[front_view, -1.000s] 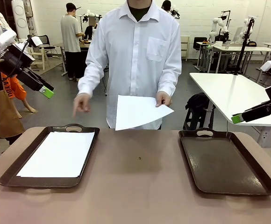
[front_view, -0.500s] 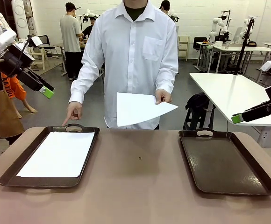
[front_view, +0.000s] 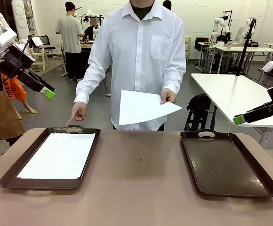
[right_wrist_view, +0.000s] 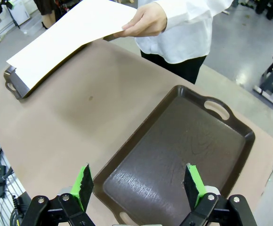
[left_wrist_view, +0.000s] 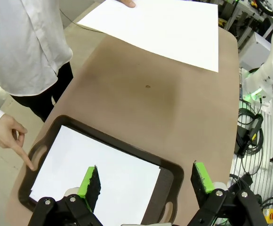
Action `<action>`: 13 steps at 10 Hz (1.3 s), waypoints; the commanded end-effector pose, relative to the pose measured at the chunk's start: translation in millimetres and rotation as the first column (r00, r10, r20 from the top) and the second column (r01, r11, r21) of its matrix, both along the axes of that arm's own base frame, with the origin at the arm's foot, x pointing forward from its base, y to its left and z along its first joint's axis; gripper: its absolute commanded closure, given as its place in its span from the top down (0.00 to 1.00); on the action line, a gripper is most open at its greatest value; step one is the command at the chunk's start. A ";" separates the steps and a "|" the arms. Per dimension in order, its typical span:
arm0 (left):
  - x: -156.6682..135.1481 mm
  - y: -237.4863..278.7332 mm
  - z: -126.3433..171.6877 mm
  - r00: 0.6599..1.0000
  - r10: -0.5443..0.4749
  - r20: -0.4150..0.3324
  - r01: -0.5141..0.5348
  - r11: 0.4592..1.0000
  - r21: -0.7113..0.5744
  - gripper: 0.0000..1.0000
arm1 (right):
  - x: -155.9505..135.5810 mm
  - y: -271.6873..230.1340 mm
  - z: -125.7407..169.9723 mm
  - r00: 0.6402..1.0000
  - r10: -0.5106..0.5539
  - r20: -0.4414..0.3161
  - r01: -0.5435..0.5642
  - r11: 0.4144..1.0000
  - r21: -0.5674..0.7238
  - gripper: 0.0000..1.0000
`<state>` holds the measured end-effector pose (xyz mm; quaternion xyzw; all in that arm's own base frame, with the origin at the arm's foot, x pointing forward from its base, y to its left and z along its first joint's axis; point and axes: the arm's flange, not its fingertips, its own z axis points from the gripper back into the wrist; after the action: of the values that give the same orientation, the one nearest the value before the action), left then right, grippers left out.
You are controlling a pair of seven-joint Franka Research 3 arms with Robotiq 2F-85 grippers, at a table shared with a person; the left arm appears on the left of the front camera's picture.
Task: Sort the A4 documents.
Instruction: Receive the A4 Paper.
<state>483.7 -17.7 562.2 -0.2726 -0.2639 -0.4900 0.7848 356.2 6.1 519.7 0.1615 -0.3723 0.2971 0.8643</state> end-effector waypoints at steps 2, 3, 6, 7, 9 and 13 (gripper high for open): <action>39.2 -25.8 -32.2 0.977 0.074 -0.201 -0.112 0.976 -0.187 1.00 | 0.2 0.3 -0.7 1.000 0.002 -0.002 -0.002 1.000 0.001 1.00; 51.2 -36.4 -38.3 0.960 0.081 -0.269 -0.152 0.955 -0.253 1.00 | 0.2 0.3 -0.7 1.000 0.002 -0.002 -0.002 1.000 0.001 1.00; 80.9 -78.3 -67.3 0.866 0.105 -0.489 -0.280 0.912 -0.300 1.00 | 0.2 0.3 -0.7 1.000 0.002 -0.002 -0.002 1.000 0.001 1.00; 88.9 -93.1 -85.6 0.817 0.076 -0.571 -0.298 0.904 -0.306 1.00 | 0.2 0.3 -0.7 1.000 0.002 -0.002 -0.002 1.000 0.001 1.00; 104.9 -108.3 -106.3 0.759 0.102 -0.643 -0.383 0.868 -0.314 1.00 | 0.2 0.3 -0.7 1.000 0.002 -0.002 -0.002 1.000 0.001 1.00; 123.6 -137.6 -118.1 0.716 0.100 -0.691 -0.429 0.843 -0.323 1.00 | 0.2 0.3 -0.7 1.000 0.002 -0.002 -0.002 1.000 0.001 1.00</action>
<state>599.1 -148.6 435.7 -0.5588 -0.1105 -0.1795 0.8021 356.2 6.2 519.7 0.1615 -0.3723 0.2972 0.8643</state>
